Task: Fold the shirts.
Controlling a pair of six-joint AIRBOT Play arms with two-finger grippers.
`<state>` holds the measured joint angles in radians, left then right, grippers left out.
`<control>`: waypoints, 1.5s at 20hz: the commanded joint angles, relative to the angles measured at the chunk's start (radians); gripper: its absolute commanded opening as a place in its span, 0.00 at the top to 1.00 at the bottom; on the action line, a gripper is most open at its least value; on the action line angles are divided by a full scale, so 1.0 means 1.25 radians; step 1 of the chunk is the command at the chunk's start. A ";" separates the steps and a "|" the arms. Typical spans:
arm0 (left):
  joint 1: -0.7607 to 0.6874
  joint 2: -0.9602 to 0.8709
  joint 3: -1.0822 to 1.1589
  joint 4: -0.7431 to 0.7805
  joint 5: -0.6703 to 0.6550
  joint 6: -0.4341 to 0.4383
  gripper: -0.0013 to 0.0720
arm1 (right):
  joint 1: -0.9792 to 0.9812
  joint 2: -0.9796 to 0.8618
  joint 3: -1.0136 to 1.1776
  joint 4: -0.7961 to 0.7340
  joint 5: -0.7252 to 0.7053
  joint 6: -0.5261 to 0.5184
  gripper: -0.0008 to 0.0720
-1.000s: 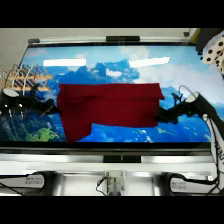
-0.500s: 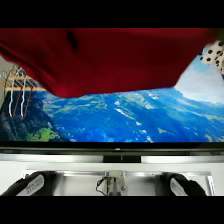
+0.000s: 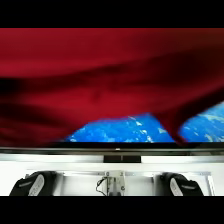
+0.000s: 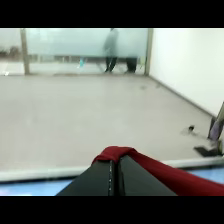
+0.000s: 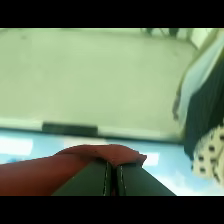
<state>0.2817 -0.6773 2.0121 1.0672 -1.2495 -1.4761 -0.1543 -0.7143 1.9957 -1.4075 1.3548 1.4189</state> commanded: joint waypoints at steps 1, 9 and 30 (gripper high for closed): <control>0.000 -0.002 -0.042 0.053 -0.142 -0.005 0.94 | 0.000 -0.045 0.005 -0.054 0.204 0.011 0.89; -0.010 -0.078 -0.593 0.052 -0.081 0.098 0.94 | 0.000 -0.251 -0.405 -0.045 0.143 0.044 0.89; -0.186 -0.884 -0.361 -0.058 0.398 0.062 0.94 | 0.061 -0.814 -0.436 0.080 -0.528 0.156 0.89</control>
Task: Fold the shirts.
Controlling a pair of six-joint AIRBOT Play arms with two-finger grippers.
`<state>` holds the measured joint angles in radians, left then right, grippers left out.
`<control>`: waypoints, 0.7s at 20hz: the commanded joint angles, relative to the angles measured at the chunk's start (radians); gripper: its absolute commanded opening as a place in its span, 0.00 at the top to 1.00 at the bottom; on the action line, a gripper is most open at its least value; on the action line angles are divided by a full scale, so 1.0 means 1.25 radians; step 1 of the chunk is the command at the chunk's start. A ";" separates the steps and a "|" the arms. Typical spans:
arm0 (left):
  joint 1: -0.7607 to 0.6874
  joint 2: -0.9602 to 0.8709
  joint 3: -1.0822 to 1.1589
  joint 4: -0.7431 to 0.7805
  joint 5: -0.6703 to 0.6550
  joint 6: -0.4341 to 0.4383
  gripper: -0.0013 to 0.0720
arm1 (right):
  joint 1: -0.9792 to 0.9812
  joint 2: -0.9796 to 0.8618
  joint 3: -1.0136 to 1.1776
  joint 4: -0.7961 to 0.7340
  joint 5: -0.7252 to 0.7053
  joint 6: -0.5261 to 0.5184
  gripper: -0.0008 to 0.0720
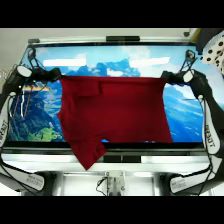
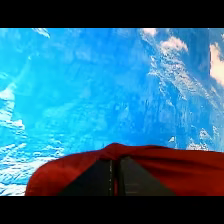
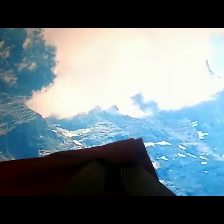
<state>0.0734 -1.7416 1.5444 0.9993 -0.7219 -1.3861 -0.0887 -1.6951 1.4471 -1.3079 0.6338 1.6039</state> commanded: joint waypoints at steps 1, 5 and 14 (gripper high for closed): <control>-0.018 -0.026 0.014 -0.003 -0.066 -0.010 0.94 | 0.009 -0.027 0.003 0.001 0.070 -0.002 0.89; 0.008 0.035 0.042 0.164 -0.371 -0.006 0.94 | -0.016 0.044 0.003 -0.040 0.238 -0.037 0.89; -0.025 0.067 -0.109 0.215 -0.553 -0.071 0.94 | -0.023 0.012 0.001 -0.074 0.488 -0.057 0.89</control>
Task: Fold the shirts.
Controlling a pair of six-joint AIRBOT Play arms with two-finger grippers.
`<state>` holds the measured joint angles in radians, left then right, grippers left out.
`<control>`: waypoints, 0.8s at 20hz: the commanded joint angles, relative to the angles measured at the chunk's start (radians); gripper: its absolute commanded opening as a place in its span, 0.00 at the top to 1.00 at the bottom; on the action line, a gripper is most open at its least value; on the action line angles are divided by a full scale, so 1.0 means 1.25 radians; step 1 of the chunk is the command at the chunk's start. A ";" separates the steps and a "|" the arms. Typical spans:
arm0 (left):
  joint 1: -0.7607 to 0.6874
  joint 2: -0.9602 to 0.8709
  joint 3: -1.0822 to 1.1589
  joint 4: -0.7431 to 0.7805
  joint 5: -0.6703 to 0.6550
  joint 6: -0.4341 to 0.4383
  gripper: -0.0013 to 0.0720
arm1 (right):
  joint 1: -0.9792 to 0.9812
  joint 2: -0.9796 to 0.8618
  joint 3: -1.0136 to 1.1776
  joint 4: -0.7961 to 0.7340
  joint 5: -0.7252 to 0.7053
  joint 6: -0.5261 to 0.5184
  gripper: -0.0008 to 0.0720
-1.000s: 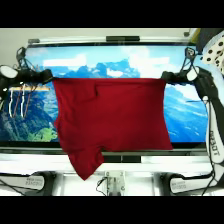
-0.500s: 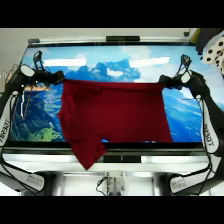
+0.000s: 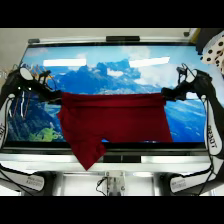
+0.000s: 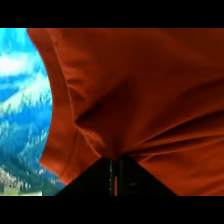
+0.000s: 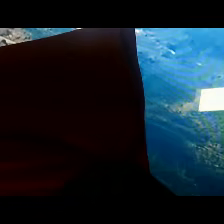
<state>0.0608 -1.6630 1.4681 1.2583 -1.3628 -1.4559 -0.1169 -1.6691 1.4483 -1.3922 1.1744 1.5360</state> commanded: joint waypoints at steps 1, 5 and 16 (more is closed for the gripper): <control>-0.020 0.004 -0.063 0.008 -0.035 -0.016 0.94 | 0.000 -0.016 0.000 -0.003 0.056 0.000 0.89; -0.024 0.003 -0.096 0.002 -0.020 -0.022 0.94 | 0.000 -0.043 0.000 -0.005 0.060 0.005 0.89; 0.055 0.069 -0.083 -0.002 -0.179 -0.013 0.28 | -0.018 0.062 0.030 -0.155 0.246 -0.068 0.32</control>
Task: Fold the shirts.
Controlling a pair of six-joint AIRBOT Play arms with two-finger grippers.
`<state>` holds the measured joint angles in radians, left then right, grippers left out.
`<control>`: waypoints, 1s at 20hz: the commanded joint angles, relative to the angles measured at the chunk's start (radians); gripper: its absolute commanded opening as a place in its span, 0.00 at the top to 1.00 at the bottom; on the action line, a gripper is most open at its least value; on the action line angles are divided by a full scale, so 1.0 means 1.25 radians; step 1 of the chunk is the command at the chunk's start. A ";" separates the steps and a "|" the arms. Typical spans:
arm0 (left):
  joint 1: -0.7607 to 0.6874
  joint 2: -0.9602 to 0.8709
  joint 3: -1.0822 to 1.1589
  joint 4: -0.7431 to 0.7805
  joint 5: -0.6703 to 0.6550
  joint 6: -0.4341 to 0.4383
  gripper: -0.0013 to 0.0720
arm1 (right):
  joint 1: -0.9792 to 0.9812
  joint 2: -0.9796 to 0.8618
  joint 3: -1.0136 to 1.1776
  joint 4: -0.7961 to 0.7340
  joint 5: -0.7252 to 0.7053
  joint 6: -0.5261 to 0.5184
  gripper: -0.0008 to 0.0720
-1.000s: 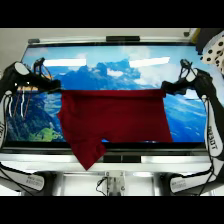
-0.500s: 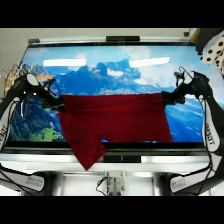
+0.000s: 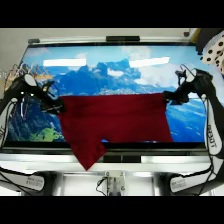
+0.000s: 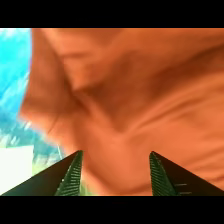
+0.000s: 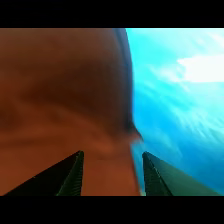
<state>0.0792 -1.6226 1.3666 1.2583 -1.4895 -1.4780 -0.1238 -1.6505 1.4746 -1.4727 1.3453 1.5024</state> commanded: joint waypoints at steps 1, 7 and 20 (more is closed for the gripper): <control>0.064 0.079 -0.034 -0.013 -0.081 0.005 0.29 | -0.037 0.069 0.008 -0.089 0.154 -0.065 0.32; 0.110 0.420 -0.580 -0.203 0.124 0.029 0.35 | -0.181 0.184 -0.029 0.033 0.184 -0.063 0.32; -0.068 0.468 -0.766 -0.241 0.309 -0.019 0.36 | -0.187 0.197 -0.048 0.040 0.187 -0.063 0.32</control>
<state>0.0555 -1.0363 0.4221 0.9604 -1.1728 -1.4647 -0.3561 -1.4055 1.4174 -1.4109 1.5791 1.4235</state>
